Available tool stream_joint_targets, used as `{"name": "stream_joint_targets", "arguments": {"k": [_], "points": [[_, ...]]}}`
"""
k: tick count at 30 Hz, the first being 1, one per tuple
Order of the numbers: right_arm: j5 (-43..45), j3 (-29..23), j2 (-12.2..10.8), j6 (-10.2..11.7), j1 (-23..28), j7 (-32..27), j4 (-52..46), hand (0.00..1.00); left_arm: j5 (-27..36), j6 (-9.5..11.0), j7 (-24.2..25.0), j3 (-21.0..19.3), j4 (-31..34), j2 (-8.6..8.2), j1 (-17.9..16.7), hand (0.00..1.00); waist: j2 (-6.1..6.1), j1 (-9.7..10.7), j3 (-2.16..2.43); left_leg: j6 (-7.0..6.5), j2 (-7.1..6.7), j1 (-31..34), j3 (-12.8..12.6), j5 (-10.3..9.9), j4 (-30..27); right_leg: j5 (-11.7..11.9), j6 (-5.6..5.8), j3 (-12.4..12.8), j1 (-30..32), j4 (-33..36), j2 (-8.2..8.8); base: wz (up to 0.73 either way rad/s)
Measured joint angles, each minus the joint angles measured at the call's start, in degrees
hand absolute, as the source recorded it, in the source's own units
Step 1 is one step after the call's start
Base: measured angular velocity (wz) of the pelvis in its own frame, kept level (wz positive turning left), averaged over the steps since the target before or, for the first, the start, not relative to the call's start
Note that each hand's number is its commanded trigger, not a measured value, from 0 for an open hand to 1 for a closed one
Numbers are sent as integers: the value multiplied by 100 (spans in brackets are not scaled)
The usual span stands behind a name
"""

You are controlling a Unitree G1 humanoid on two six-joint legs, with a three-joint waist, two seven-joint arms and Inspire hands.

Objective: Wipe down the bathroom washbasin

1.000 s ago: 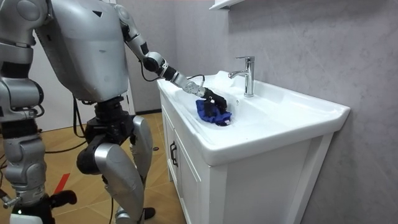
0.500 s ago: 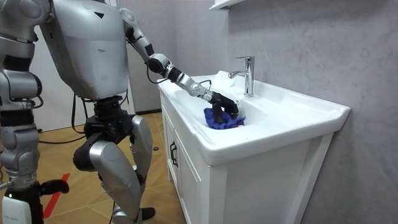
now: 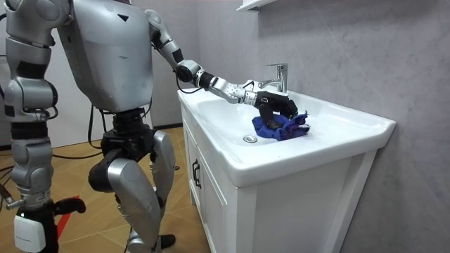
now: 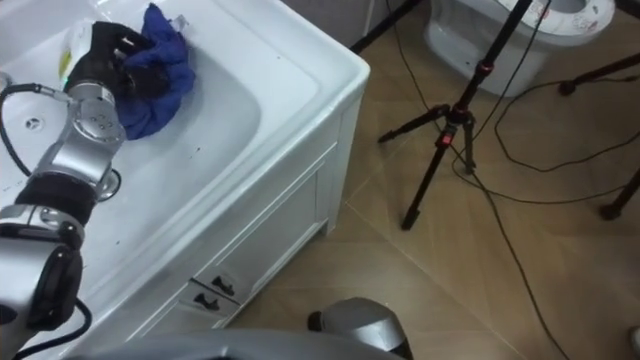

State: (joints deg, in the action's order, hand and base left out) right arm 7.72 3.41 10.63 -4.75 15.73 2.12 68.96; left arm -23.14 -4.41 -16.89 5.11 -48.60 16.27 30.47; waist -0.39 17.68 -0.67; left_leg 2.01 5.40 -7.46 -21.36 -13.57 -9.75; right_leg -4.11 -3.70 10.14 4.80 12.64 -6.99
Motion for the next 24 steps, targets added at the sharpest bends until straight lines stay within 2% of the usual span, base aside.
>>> {"name": "stream_joint_targets", "arguments": {"k": [4,7,8,9,11,15,19,21,24], "points": [[24,-5,-1,-2,-4,81,8,0,-9,5,15,182,161,-10,0,100,19,73,-9,0,0,-66,83,0,1,-2,-1,-19,-102,-37,5,6],[81,-16,4,-2,-8,184,1,0,-8,81,23,211,250,-23,0,100,44,99,-28,0,0,-199,103,0,11,-5,2,-10,-256,-96,2,0],[136,-24,3,-4,-9,208,5,0,-8,104,27,212,262,-32,0,100,53,121,-35,0,-1,-245,103,0,31,-10,1,1,-299,-97,-3,0],[148,-25,7,-5,-9,228,3,0,-2,122,43,211,260,-45,-1,100,60,104,-66,0,-4,-312,107,0,42,-20,2,2,-355,-94,-3,0],[148,-25,6,-18,9,241,4,0,-3,122,107,206,261,-115,-3,100,58,89,-76,0,-12,-351,107,0,49,-51,7,8,-384,-88,-5,2],[192,-31,12,-29,7,258,-12,0,-16,123,162,207,259,-204,-71,100,75,69,-65,10,-12,-370,127,-10,121,-57,12,43,-384,-85,-31,1],[180,-33,22,-44,33,238,22,0,-13,131,163,207,105,-203,-138,100,132,65,-34,13,-7,-421,140,-17,158,-42,9,43,-438,-83,-42,0],[155,-34,23,-81,120,230,-17,0,-13,123,165,203,-103,-187,-141,100,188,-22,3,13,-11,-433,136,-17,156,-42,9,48,-440,-85,-40,-5],[158,-98,23,-172,170,227,-57,0,-24,115,165,169,-181,-140,-335,100,204,-104,14,13,-9,-460,135,-16,155,-44,8,43,-472,-105,-37,-2]]}}
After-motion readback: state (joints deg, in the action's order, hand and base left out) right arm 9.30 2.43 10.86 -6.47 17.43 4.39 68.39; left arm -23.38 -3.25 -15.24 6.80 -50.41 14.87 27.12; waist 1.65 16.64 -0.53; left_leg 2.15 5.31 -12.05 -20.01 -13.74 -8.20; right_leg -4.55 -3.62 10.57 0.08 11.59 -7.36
